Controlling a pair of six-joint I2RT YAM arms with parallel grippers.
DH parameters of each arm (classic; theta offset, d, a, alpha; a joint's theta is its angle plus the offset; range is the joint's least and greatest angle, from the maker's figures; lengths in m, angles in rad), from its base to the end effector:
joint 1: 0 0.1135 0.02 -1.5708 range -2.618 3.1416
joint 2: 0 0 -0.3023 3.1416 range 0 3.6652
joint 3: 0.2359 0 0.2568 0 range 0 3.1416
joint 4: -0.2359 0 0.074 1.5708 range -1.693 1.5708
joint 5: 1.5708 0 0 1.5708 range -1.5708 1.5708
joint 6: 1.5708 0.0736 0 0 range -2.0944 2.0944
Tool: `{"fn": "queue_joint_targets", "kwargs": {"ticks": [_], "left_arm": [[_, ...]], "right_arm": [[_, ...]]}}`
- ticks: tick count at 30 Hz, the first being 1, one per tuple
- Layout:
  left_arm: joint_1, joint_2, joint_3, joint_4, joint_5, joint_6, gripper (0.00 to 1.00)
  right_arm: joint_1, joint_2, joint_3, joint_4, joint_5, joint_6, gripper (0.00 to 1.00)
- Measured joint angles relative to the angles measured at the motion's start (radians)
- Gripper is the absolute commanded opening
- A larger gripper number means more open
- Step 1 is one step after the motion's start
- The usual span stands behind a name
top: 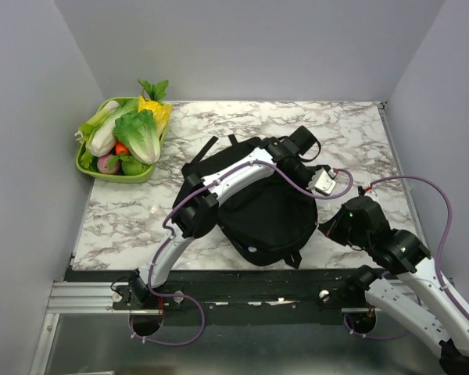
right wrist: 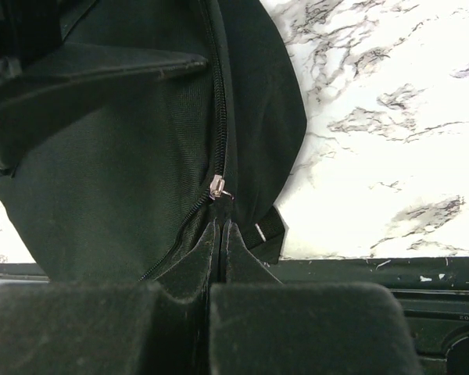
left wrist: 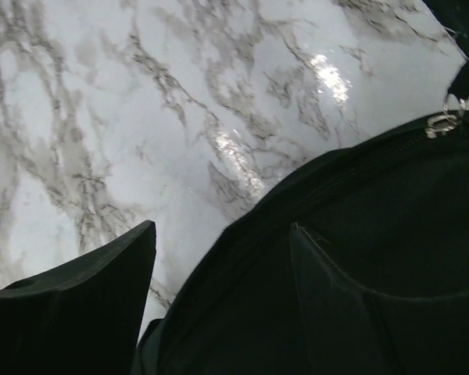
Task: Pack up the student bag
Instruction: Zip the student bag at the center of the board.
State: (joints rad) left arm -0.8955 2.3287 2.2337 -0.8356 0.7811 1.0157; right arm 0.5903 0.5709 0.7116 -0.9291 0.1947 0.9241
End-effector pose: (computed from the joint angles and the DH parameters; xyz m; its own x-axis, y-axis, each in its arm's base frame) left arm 0.3081 -0.4675 0.2679 0.4303 0.4282 -0.7947 0.8567 -0.4710 0.2101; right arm 0.0973 0.0480 0.2676 -0.7004 0.4732 -0.5343 0.2095 0.8519 0.4800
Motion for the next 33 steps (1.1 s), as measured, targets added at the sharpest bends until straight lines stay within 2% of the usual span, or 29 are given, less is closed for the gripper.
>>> {"fn": "queue_joint_targets", "kwargs": {"ticks": [2, 5, 6, 9, 12, 14, 15, 16, 22, 28, 33], "left_arm": [[-0.009, 0.015, 0.010, -0.065, -0.001, 0.068, 0.68], [-0.021, 0.021, 0.023, -0.127, -0.005, 0.147, 0.54], [-0.027, 0.021, 0.029, -0.147, -0.005, 0.167, 0.41], [-0.040, 0.021, 0.034, -0.179, 0.000, 0.192, 0.24], [-0.049, 0.021, 0.034, -0.195, 0.005, 0.199, 0.23], [-0.052, 0.021, 0.034, -0.202, 0.011, 0.200, 0.18], [-0.054, 0.021, 0.034, -0.205, 0.013, 0.200, 0.13], [-0.056, 0.021, 0.034, -0.209, 0.014, 0.203, 0.00], [-0.071, 0.033, 0.034, -0.174, 0.016, 0.149, 0.00], [-0.043, 0.074, 0.060, 0.073, -0.018, -0.143, 0.00], [0.020, 0.146, 0.145, 0.281, -0.156, -0.291, 0.00]], "right_arm": [[0.000, 0.000, 0.000, 0.000, 0.001, 0.001, 0.01], [0.000, -0.001, 0.000, 0.000, 0.001, 0.003, 0.01], [0.000, -0.003, 0.000, 0.000, 0.001, 0.003, 0.01], [0.002, -0.008, 0.000, 0.000, 0.001, 0.003, 0.00], [0.002, -0.011, -0.003, 0.000, 0.001, 0.005, 0.01], [0.002, -0.011, -0.006, 0.001, 0.002, 0.010, 0.01], [0.002, -0.011, -0.008, 0.001, 0.002, 0.011, 0.00], [0.002, -0.013, -0.010, 0.002, 0.003, 0.013, 0.01], [0.002, -0.024, -0.027, 0.006, 0.011, 0.024, 0.01], [0.002, -0.002, -0.040, 0.035, 0.048, 0.028, 0.01], [0.000, 0.025, -0.043, 0.054, 0.063, 0.029, 0.01]]}}
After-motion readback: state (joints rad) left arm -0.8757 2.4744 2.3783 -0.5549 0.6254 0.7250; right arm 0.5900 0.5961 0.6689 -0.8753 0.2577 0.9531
